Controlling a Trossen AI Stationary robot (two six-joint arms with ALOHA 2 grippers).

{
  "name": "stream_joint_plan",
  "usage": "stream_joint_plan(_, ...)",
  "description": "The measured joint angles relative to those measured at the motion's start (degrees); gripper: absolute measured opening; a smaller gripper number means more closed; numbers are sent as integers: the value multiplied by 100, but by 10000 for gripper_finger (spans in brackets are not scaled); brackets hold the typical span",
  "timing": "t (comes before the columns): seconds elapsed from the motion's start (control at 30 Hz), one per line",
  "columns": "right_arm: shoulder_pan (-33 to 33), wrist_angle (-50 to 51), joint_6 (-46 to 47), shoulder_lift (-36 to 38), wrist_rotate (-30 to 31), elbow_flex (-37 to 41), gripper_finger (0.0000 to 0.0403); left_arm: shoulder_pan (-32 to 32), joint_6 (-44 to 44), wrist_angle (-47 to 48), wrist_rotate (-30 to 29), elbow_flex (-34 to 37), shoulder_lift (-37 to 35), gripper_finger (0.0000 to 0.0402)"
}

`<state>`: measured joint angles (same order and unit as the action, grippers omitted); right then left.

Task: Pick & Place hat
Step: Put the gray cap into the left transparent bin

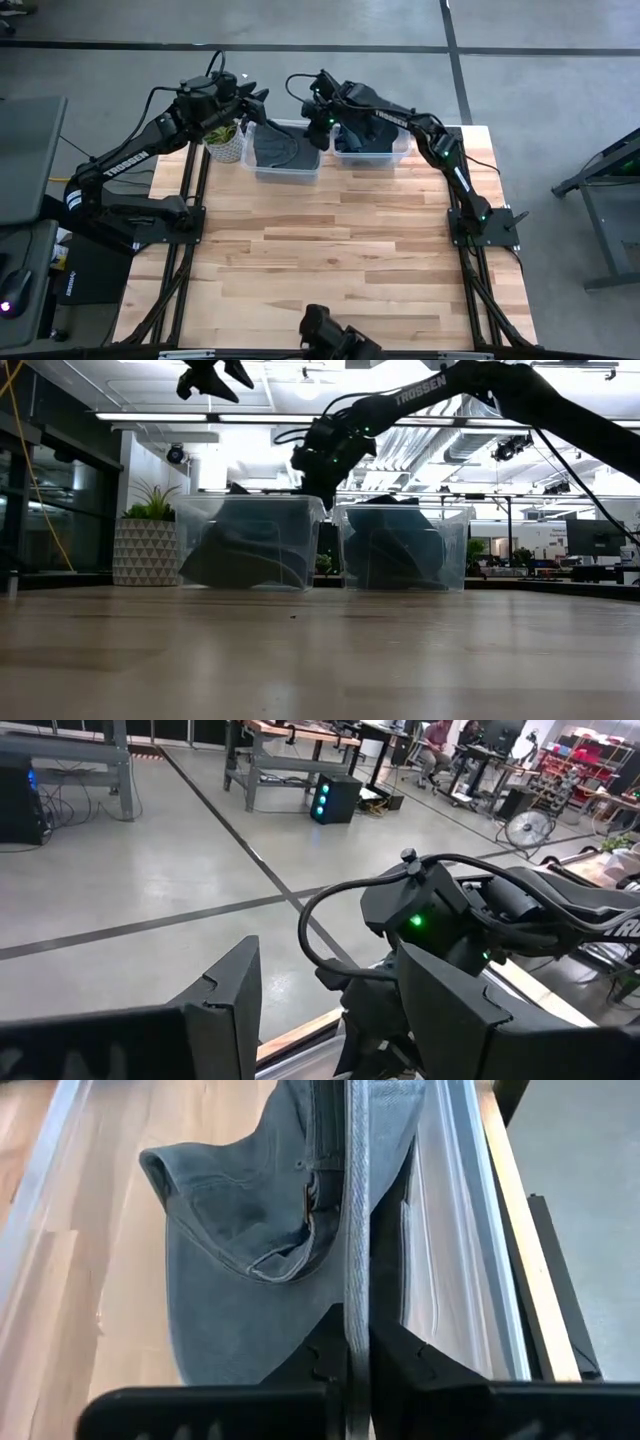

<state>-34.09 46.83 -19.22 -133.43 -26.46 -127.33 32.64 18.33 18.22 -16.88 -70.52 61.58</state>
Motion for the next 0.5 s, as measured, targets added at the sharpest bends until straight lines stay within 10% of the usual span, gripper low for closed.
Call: stream_joint_plan(0.5,68,39,-79,0,299,-11,126,0,-1,8,18,0,0,178)
